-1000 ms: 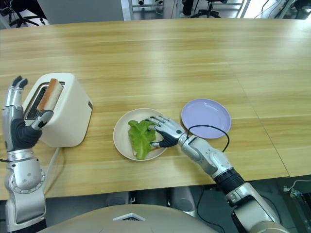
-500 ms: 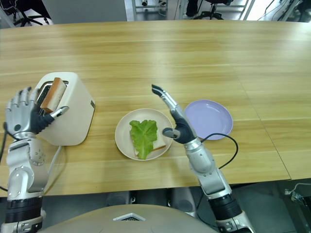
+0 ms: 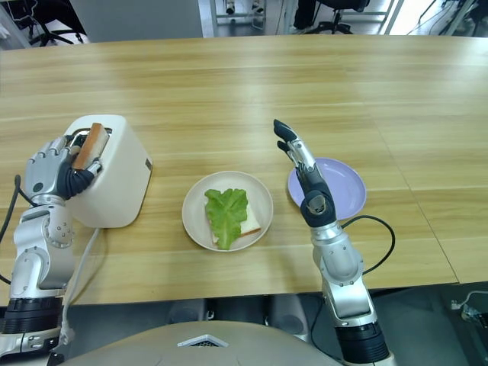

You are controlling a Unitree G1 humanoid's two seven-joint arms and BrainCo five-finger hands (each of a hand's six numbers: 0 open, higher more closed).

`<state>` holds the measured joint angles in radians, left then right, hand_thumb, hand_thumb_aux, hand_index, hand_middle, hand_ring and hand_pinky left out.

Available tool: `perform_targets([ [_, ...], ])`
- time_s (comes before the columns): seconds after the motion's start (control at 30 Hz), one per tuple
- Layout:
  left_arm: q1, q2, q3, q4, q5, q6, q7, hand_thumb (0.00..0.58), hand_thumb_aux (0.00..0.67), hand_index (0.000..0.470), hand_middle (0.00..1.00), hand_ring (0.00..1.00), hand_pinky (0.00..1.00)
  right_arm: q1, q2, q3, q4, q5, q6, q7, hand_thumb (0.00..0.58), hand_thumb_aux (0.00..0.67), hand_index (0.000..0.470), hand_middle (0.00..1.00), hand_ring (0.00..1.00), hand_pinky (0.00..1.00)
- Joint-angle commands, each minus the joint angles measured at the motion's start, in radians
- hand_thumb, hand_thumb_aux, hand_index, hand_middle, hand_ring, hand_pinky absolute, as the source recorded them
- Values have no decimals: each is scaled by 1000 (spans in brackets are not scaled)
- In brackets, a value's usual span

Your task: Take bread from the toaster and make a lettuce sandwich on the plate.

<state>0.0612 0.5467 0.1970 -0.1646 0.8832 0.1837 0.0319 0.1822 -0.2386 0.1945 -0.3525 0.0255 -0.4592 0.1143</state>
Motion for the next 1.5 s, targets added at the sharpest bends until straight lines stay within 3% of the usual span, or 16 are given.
perform_targets([
  [0.03,-16,11,51,-41,-76,-52,62,580,670,460,1000,1000,1000,8,16,4,-10,-5,6,22,0,0,0,0,0,0],
  [0.27,-64,19,166,-162,-147,-170,231,580,670,460,1000,1000,1000,30,30,20,10,-37,-44,53,0,0,0,0,0,0],
  [0.47,-129,22,198,-313,-181,-272,289,580,670,460,1000,1000,1000,53,28,28,47,-184,-181,35,0,0,0,0,0,0],
  [0.6,-168,-19,111,-425,-322,-306,181,580,670,460,1000,1000,1000,61,22,-4,65,-373,-320,-27,0,0,0,0,0,0],
  [0.73,-166,-118,-67,-484,-546,-246,-3,580,670,460,1000,1000,1000,70,9,-83,68,-696,-469,-171,0,0,0,0,0,0],
  [0.9,-77,-186,-287,-359,-719,-152,-231,580,670,460,1000,1000,1000,98,-13,-140,30,-996,-547,-371,0,0,0,0,0,0],
  [1.03,-23,-183,-379,-224,-764,-113,-346,580,670,460,1000,1000,1000,118,-54,-119,9,-1154,-524,-464,0,0,0,0,0,0],
  [1.23,-27,-178,-440,-63,-832,-75,-491,580,670,460,1000,1000,1000,101,-117,-42,71,-1284,-378,-448,0,0,0,0,0,0],
  [1.5,-114,-174,-457,197,-771,-89,-493,580,670,460,1000,1000,1000,87,-162,96,234,-1279,-130,-157,0,0,0,0,0,0],
])
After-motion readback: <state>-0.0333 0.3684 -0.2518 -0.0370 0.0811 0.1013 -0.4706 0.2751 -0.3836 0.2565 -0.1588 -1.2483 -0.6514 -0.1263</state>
